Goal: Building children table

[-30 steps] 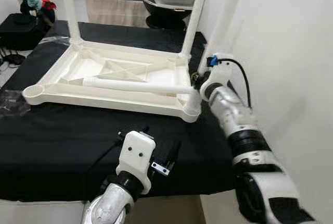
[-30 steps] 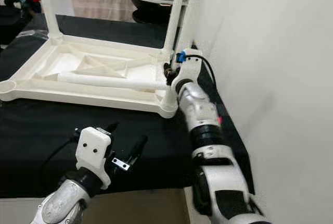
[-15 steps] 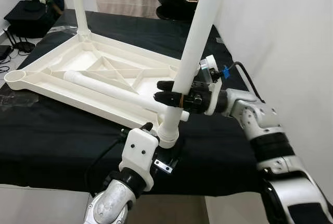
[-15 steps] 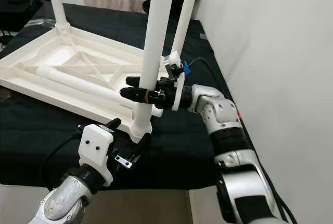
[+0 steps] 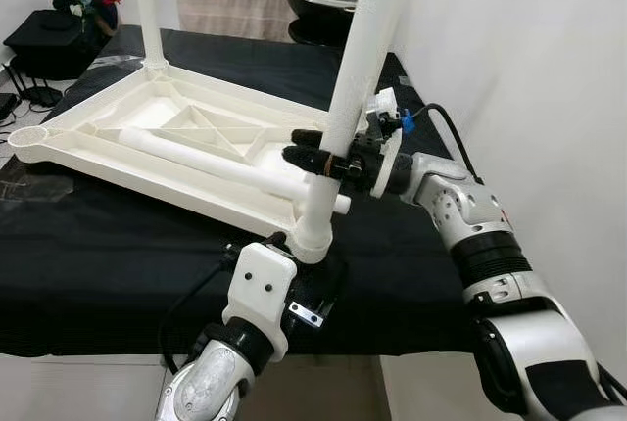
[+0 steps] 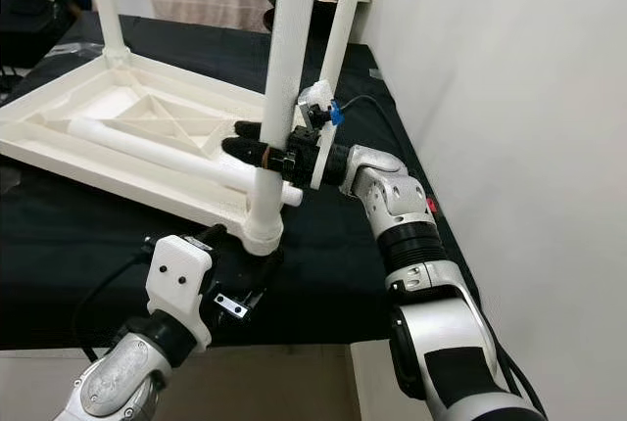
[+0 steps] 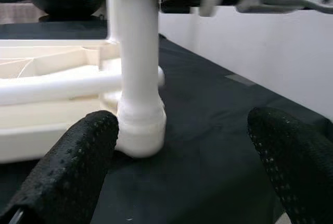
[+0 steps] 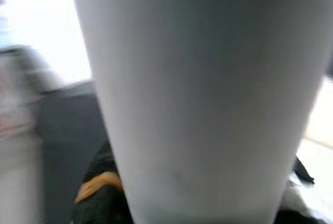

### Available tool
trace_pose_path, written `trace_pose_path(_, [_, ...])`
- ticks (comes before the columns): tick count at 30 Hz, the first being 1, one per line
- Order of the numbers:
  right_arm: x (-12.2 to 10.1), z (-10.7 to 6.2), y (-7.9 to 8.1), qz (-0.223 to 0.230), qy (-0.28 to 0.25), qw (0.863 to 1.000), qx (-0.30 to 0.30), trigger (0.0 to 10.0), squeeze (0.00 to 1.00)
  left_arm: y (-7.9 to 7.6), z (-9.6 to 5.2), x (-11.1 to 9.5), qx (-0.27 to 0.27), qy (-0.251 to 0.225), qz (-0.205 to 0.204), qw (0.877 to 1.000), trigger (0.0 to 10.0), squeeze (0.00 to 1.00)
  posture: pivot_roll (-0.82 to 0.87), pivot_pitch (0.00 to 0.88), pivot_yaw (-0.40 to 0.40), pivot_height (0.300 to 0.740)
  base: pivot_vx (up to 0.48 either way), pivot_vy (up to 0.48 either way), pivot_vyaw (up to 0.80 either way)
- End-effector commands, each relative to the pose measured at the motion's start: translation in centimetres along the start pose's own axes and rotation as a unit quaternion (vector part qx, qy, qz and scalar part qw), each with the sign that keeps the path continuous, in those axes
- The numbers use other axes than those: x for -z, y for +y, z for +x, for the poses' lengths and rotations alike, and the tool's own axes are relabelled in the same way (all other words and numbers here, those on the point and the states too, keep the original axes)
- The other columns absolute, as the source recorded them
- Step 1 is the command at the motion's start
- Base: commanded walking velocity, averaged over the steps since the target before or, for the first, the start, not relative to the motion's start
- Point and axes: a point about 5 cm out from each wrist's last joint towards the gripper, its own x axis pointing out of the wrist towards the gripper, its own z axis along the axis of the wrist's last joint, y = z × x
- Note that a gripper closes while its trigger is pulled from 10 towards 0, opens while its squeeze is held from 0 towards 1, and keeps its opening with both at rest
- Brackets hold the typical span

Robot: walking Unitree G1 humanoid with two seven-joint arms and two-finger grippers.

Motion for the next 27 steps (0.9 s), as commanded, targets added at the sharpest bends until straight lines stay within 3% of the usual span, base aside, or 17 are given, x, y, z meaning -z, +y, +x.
trace_pose_path(1, [2.6, -1.8, -3.7, -0.034, 0.115, 0.956, 0.268, 0.0, 0.0, 0.0, 0.0, 0.1, 0.001, 0.002, 0.003, 1.0, 10.0, 0.0, 0.07, 0.121, -0.141, 0.74, 0.0, 0.0, 0.0])
trace_pose_path(2, [2.6, -1.8, -3.7, -0.034, 0.115, 0.956, 0.268, 0.0, 0.0, 0.0, 0.0, 0.1, 0.001, 0.002, 0.003, 1.0, 10.0, 0.0, 0.07, 0.121, -0.141, 0.74, 0.0, 0.0, 0.0])
trace_pose_path(3, [3.4, -3.8, -5.4, -0.028, 0.133, 0.896, 0.423, 0.0, 0.0, 0.0, 0.1, 0.0, 0.001, 0.001, 0.004, 1.0, 10.0, 0.0, 0.06, 0.121, -0.14, 0.74, 0.0, 0.0, 0.0])
trace_pose_path(4, [3.4, -3.8, -5.4, -0.028, 0.133, 0.896, 0.423, 0.0, 0.0, 0.0, 0.1, 0.0, 0.001, 0.001, 0.004, 1.0, 10.0, 0.0, 0.06, 0.121, -0.14, 0.74, 0.0, 0.0, 0.0])
trace_pose_path(5, [3.6, -4.3, -5.6, -0.017, 0.127, 0.879, 0.459, 0.0, 0.0, 0.0, 0.1, 0.0, 0.001, 0.001, 0.005, 1.0, 10.0, 0.0, 0.06, 0.121, -0.14, 0.74, 0.0, 0.0, 0.0])
trace_pose_path(7, [3.6, -4.3, -5.6, -0.017, 0.127, 0.879, 0.459, 0.0, 0.0, 0.0, 0.1, 0.0, 0.001, 0.001, 0.005, 1.0, 10.0, 0.0, 0.06, 0.121, -0.14, 0.74, 0.0, 0.0, 0.0])
trace_pose_path(8, [3.6, -4.5, -5.4, -0.004, 0.117, 0.864, 0.49, 0.0, 0.0, 0.0, 0.2, 0.0, 0.0, 0.001, 0.005, 1.0, 10.0, 0.0, 0.06, 0.122, -0.141, 0.74, 0.0, 0.0, 0.0])
trace_pose_path(11, [3.7, -4.3, -4.8, 0.013, 0.108, 0.856, 0.506, 0.0, 0.0, 0.0, 0.2, 0.0, 0.0, 0.0, 0.007, 1.0, 10.0, 0.0, 0.06, 0.124, -0.137, 0.74, 0.0, 0.0, 0.0])
trace_pose_path(12, [3.8, -3.1, -3.8, 0.039, 0.098, 0.87, 0.481, 10.0, 0.0, 0.0, 0.2, 0.0, 0.0, 0.0, 0.008, 1.0, 10.0, 0.0, 0.06, 0.123, -0.141, 0.74, 0.0, 0.0, 0.0])
trace_pose_path(15, [3.5, -1.9, -2.8, 0.056, 0.083, 0.885, 0.454, 10.0, 0.0, 0.0, 0.3, 0.0, 0.0, 0.0, 0.008, 1.0, 10.0, 0.0, 0.06, 0.124, -0.141, 0.74, 0.0, 0.0, 0.0])
trace_pose_path(16, [3.0, -0.7, -2.0, 0.057, 0.066, 0.902, 0.422, 10.0, 0.0, 0.0, 0.2, 0.0, -0.001, 0.001, 0.008, 1.0, 10.0, 0.0, 0.06, 0.124, -0.143, 0.74, 0.0, 0.0, 0.0])
trace_pose_path(17, [2.5, 0.4, -1.2, 0.055, 0.049, 0.921, 0.382, 10.0, 1.0, 0.1, 0.2, 0.0, -0.002, 0.002, 0.007, 1.0, 10.0, 0.0, 0.06, 0.124, -0.145, 0.74, 0.0, 0.0, 0.0])
trace_pose_path(21, [2.0, 1.6, -0.3, 0.063, 0.026, 0.942, 0.329, 10.0, 1.0, 0.1, 0.2, 0.0, -0.002, 0.003, 0.007, 1.0, 10.0, 0.0, 0.06, 0.125, -0.145, 0.74, 0.0, 0.0, 0.0])
trace_pose_path(22, [2.0, 2.3, 0.6, 0.079, 0.027, 0.959, 0.27, 10.0, 0.0, 0.0, 0.2, 0.0, -0.002, 0.002, 0.005, 1.0, 10.0, 0.0, 0.06, 0.124, -0.145, 0.74, 0.0, 0.0, 0.0])
trace_pose_path(23, [2.0, 2.3, 0.6, 0.079, 0.027, 0.959, 0.27, 10.0, 0.0, 0.0, 0.2, 0.0, -0.002, 0.002, 0.005, 1.0, 10.0, 0.0, 0.06, 0.124, -0.145, 0.74, 0.0, 0.0, 0.0])
trace_pose_path(26, [1.8, 2.9, 2.0, 0.124, 0.027, 0.984, 0.128, 10.0, 0.0, 0.0, 0.2, 0.0, -0.001, 0.001, 0.001, 1.0, 10.0, 0.0, 0.06, 0.125, -0.147, 0.74, 0.0, 0.0, 0.0])
trace_pose_path(27, [1.8, 2.9, 2.0, 0.124, 0.027, 0.984, 0.128, 10.0, 0.0, 0.0, 0.2, 0.0, -0.001, 0.001, 0.001, 1.0, 10.0, 0.0, 0.06, 0.125, -0.147, 0.74, 0.0, 0.0, 0.0])
